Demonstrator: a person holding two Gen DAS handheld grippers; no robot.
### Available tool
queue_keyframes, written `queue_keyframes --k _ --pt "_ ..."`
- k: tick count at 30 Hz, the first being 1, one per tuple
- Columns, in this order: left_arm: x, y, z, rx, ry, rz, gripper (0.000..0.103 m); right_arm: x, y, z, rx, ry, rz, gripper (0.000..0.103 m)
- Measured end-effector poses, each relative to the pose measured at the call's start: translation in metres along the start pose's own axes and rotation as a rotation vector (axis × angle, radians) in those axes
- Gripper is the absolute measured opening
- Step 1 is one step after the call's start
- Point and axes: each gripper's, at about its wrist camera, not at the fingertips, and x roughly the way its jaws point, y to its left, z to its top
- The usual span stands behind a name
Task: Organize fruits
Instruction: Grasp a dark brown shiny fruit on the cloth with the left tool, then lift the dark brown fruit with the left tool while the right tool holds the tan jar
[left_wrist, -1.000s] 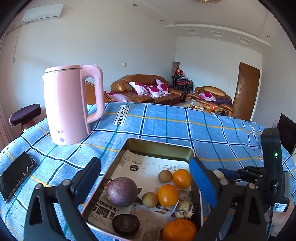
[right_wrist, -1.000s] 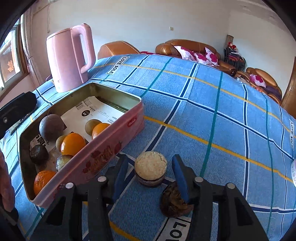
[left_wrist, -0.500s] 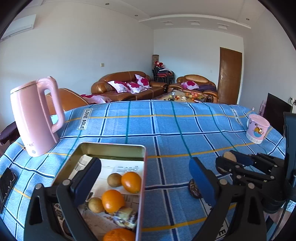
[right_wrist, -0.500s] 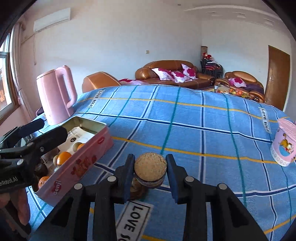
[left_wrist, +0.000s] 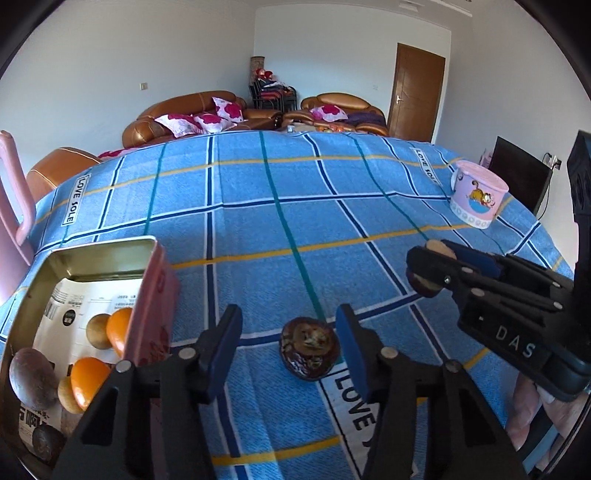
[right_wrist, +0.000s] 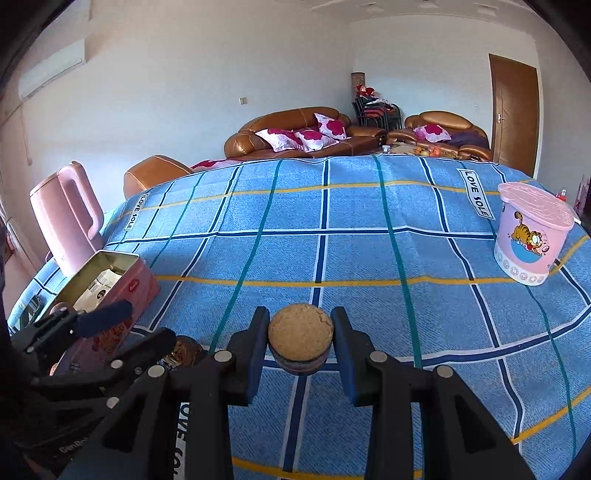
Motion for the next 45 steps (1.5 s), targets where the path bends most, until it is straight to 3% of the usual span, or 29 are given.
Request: queue_keyframes --k 6,8,11,14,31,45 --pt "0.014 -0.012 -0.001 0.045 0.075 -0.026 0.052 0.002 0.001 0.0 -0.012 0.012 -0.008 0.036" --pt "0.018 -0.01 -0.001 0.039 0.098 -0.032 0.04 0.004 0.001 -0.001 -0.01 0.019 -0.005 0.036" --pt "0.017 -0.007 -0.001 0.022 0.095 -0.047 0.039 0.008 0.002 -0.001 -0.015 0.04 0.008 0.036" --pt "0.014 -0.004 -0.001 0.007 0.078 -0.042 0.038 0.012 0.002 0.0 -0.014 0.06 0.029 0.036" --pt "-0.008 0.013 -0.001 -0.066 -0.041 -0.003 0.038 -0.003 0.011 -0.002 -0.058 -0.011 0.087 0.036" --pt "-0.022 0.013 -0.003 -0.067 -0.113 0.018 0.038 -0.012 0.01 -0.003 -0.061 -0.06 0.105 0.036"
